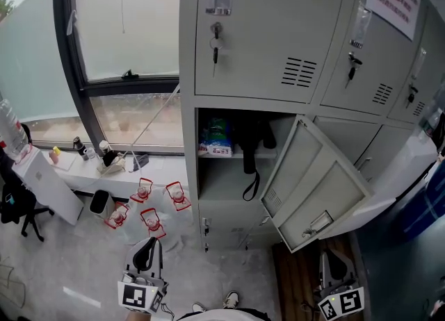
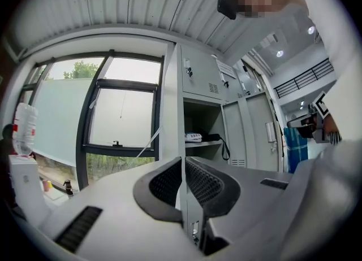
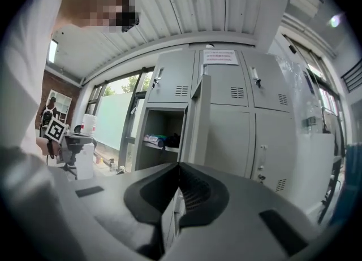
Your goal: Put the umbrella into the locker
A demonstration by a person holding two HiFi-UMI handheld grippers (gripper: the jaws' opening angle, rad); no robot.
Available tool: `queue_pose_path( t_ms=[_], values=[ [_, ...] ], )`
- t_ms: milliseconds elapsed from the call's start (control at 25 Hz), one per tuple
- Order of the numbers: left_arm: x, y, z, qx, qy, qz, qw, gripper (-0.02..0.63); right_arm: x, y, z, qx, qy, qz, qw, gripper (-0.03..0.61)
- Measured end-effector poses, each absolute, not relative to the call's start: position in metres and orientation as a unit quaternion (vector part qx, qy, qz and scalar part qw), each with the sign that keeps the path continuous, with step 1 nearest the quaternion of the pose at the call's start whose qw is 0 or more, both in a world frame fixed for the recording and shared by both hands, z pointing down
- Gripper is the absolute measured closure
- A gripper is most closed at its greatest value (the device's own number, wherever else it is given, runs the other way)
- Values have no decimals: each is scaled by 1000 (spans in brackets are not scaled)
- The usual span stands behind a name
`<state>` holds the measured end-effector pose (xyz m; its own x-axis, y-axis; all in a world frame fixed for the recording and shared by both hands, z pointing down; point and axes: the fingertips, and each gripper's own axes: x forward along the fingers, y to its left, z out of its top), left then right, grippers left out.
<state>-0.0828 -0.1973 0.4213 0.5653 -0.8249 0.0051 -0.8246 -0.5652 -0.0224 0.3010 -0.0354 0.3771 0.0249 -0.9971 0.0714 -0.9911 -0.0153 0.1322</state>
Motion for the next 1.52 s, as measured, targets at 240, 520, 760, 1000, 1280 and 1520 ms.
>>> queue_pose_path(
  t_ms=[240, 520, 760, 1000, 1280, 1520],
  values=[
    [-98, -182, 429, -872, 489, -19, -3, 575, 318, -28, 365, 742, -669, -24, 30, 560],
    [-101, -172, 426, -865, 500, -6, -24, 575, 328, -32, 359, 748, -663, -35, 16, 560],
    [-101, -174, 420, -865, 502, 1, -19, 575, 321, -37, 364, 742, -670, -21, -2, 559],
    [-92, -175, 422, -869, 493, 7, -29, 575, 315, -41, 363, 734, -678, 1, -48, 560],
    [-96, -175, 419, -868, 496, 11, -29, 575, 322, -37, 362, 742, -668, 8, -61, 560],
    [-101, -173, 421, -864, 502, 8, -26, 575, 336, -32, 364, 761, -644, 9, -74, 560]
  ],
)
